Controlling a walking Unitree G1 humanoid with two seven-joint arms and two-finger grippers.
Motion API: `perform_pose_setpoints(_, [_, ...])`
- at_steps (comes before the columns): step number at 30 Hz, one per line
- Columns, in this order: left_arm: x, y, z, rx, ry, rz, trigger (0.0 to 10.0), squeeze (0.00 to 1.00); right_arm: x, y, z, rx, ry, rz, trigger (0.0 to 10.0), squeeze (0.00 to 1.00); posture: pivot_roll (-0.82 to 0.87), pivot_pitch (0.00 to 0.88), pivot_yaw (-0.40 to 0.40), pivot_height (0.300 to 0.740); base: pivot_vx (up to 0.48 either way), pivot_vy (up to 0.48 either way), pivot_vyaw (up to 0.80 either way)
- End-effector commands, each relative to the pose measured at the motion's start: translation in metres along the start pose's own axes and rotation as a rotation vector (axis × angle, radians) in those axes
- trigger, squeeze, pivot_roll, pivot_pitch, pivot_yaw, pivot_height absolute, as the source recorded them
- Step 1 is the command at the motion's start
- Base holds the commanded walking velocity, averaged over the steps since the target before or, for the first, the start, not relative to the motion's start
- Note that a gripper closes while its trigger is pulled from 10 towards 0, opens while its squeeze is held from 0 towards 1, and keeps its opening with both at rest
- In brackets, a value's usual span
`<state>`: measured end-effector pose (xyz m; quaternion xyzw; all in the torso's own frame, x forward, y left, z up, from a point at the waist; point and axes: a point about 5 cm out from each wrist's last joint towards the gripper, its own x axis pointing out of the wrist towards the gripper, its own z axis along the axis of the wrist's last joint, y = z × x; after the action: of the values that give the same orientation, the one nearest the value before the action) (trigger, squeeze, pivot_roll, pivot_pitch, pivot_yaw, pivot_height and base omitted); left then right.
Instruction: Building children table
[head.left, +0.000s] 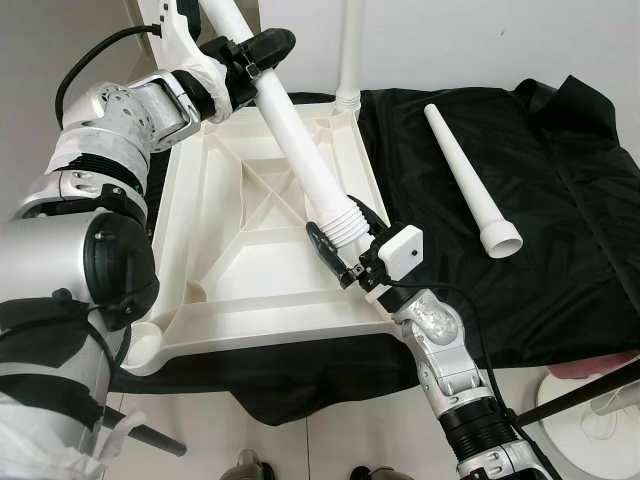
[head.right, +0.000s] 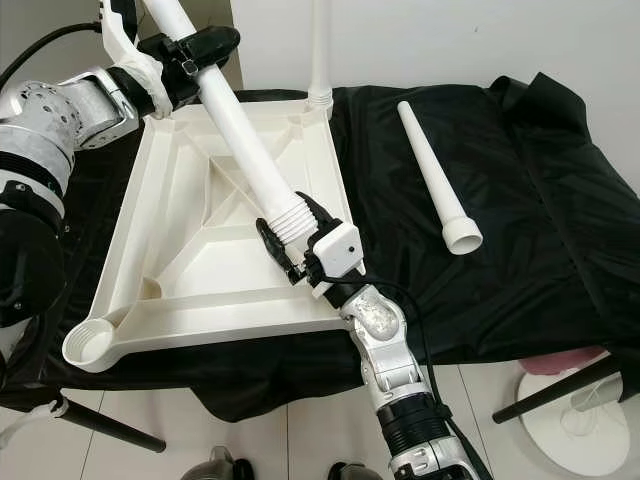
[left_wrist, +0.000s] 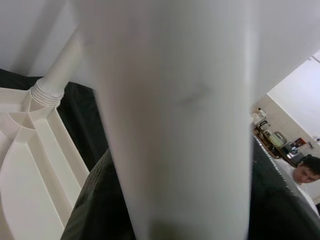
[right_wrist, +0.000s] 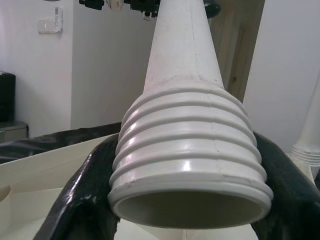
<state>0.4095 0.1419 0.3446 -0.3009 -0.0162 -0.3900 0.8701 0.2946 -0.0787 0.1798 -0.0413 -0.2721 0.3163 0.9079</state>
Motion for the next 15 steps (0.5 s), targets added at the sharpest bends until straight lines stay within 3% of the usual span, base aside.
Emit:
perform_pose_setpoints(1, [-0.003,-0.003,0.012,0.050,-0.043,-0.036,0.0,0.00,-0.002,0.001,0.001,0.017,-0.014,-0.016,10.0,1.00,-0.05,0.069,0.055,0.740,0.000,0.000,0.00])
perform_pose_setpoints(7, [-0.006,0.002,0.015,0.047,-0.060,0.008,0.0,0.00,-0.005,-0.001,0.000,0.020,-0.003,-0.029,10.0,1.00,-0.05,0.069,0.052,0.740,0.000,0.000,0.00])
perform_pose_setpoints(8, [-0.007,0.004,0.017,0.043,-0.072,0.034,1.1,0.00,-0.007,-0.003,-0.001,0.014,0.002,-0.038,10.0,1.00,-0.05,0.071,0.049,0.740,0.000,0.000,0.00])
perform_pose_setpoints(10, [-0.009,0.005,0.019,0.042,-0.085,0.051,1.1,0.00,-0.008,-0.004,-0.001,0.005,0.007,-0.049,10.0,1.00,-0.05,0.071,0.049,0.740,0.000,0.000,0.00])
perform_pose_setpoints(11, [-0.011,0.007,0.021,0.040,-0.096,0.072,10.0,0.00,-0.010,-0.006,-0.002,0.001,0.013,-0.056,10.0,1.00,-0.05,0.071,0.048,0.740,0.000,0.000,0.00])
perform_pose_setpoints(12, [-0.012,0.008,0.023,0.051,-0.107,0.083,10.0,0.00,-0.011,-0.007,-0.002,-0.004,0.018,-0.059,10.0,0.40,-0.05,0.071,0.048,0.740,0.000,0.000,0.00])
perform_pose_setpoints(13, [-0.013,0.009,0.026,0.063,-0.116,0.097,10.0,0.00,-0.012,-0.008,-0.002,0.002,0.026,-0.066,10.0,0.00,-0.06,0.071,0.045,0.740,0.000,0.000,0.00])
perform_pose_setpoints(15, [-0.013,0.009,0.028,0.084,-0.123,0.107,10.0,0.00,-0.013,-0.009,-0.003,0.018,0.035,-0.072,10.0,0.00,-0.06,0.071,0.044,0.740,0.000,0.000,0.00])
